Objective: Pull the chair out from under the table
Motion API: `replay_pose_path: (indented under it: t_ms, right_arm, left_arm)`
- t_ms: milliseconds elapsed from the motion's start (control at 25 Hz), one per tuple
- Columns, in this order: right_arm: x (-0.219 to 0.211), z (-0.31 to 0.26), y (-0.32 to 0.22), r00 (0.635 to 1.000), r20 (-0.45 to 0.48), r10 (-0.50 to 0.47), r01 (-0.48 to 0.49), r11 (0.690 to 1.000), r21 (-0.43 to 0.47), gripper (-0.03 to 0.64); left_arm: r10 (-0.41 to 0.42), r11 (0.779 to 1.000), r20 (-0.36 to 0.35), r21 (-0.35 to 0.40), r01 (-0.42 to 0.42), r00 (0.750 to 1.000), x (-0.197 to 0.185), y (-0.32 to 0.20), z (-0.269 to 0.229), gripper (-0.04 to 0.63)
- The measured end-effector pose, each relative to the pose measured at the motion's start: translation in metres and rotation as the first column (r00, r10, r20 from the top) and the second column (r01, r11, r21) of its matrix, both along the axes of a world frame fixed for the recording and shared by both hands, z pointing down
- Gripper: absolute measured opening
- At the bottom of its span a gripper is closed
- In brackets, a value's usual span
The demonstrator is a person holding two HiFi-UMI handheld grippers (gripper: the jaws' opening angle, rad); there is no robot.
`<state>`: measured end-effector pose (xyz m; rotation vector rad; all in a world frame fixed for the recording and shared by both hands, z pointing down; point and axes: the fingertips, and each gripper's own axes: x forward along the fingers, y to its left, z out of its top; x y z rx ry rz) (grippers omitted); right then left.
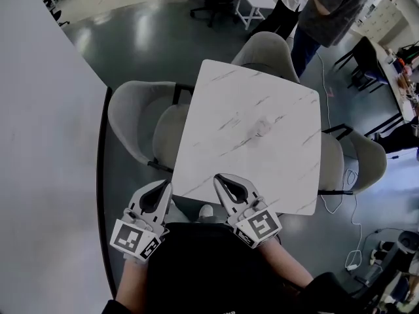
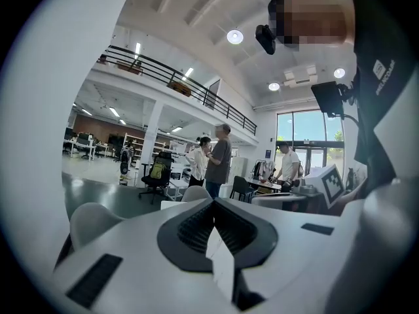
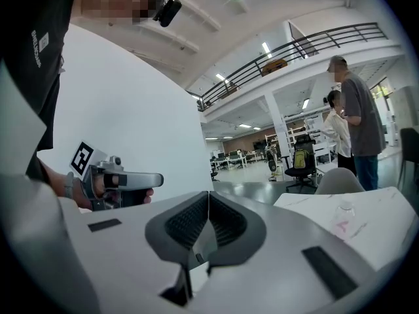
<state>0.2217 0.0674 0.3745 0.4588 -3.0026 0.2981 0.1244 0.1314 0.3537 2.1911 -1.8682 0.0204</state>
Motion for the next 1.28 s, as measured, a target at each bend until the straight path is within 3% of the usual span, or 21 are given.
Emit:
replay_pose_path:
  t_ms: [480,1280]
  right_arm:
    - [-0.022,0.006,-0.021,1.000,-0.018,0.021,-0.021,1.000,-0.012,0.012]
    - [-0.145,0.020,-0.048,0.991,-0.091,0.095,-0.100,0.994,-0.053,0.012]
  left_arm:
    - [0.007,1.000,-0.007,-0.008,-0.007,1.000,-0.027,-0.021,0.006,0.005]
    - [0.057,0.997,-0.086,-0.057,-0.061,0.995,-0.167,-0.051,0.026,0.006]
